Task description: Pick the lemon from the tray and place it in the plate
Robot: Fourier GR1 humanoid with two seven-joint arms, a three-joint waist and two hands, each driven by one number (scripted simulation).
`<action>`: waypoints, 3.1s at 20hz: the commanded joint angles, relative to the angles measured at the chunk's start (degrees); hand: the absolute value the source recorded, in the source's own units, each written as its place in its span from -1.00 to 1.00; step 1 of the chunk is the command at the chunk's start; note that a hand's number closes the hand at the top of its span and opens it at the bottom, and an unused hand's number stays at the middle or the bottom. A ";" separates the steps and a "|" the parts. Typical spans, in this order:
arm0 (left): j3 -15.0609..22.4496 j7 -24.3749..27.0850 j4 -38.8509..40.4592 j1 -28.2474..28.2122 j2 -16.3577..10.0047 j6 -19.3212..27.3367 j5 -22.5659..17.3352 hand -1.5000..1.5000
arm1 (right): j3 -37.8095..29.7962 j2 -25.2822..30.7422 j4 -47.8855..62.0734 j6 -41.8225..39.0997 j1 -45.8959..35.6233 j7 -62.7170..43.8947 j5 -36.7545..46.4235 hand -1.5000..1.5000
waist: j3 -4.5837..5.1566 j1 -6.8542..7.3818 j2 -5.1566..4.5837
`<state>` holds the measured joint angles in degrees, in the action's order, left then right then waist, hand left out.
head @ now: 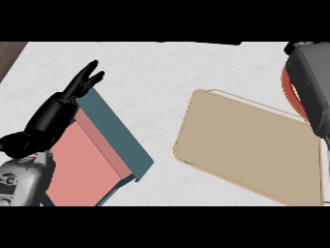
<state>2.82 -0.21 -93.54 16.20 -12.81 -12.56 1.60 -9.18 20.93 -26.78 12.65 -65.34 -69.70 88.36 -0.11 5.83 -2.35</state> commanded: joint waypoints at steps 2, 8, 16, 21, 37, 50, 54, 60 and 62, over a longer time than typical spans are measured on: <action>-1.63 1.37 -0.02 -2.75 -1.34 -1.25 -1.31 0.00 | -2.12 2.46 1.27 10.47 2.73 -12.07 3.58 1.00 | 0.04 -0.33 0.17; -0.88 0.19 -0.65 -2.39 -0.51 -0.47 -0.53 0.00 | -6.49 3.98 4.10 12.47 6.19 -10.36 4.60 1.00 | -0.05 -1.46 0.52; -1.23 -0.57 -1.34 -2.07 -0.32 -0.05 -0.62 0.00 | -19.17 5.00 6.81 17.20 11.35 -7.35 -3.44 -1.00 | -0.25 -1.63 0.30; -0.41 0.07 -1.45 -3.39 0.32 0.53 0.64 0.00 | -20.85 4.98 8.00 24.80 15.62 -1.31 -2.86 -1.00 | -0.16 -2.23 0.67; -2.27 -0.01 -1.30 -4.29 -0.39 -0.87 -1.14 0.00 | -24.79 -2.86 -1.00 53.77 14.10 12.99 -5.96 -1.00 | -0.19 -2.89 1.26; -4.51 3.97 0.35 -8.20 -1.08 0.03 0.89 0.00 | -15.54 -15.64 -30.30 57.51 28.04 32.32 -29.83 -1.00 | 0.12 -6.83 2.84; -6.14 -0.39 -0.22 -4.82 -1.71 -0.97 -0.77 0.00 | -11.86 -16.08 -42.67 51.66 36.06 31.30 -30.85 -1.00 | 0.14 -6.59 2.67; -4.39 1.16 -0.22 -6.11 0.34 -0.24 1.88 0.00 | -8.81 -20.80 -57.36 47.58 45.16 23.95 -22.10 -1.00 | 0.16 -6.38 2.56; -7.85 -2.39 -3.56 -5.55 -2.16 -3.43 -3.30 0.00 | -5.26 -20.85 -61.56 45.16 48.06 22.20 -21.43 -1.00 | 0.16 -6.23 2.61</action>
<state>-2.63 -0.26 -96.45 9.52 -13.58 -13.65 1.49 -18.05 1.27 -79.48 62.61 -22.12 -43.70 63.65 -0.04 -0.45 0.31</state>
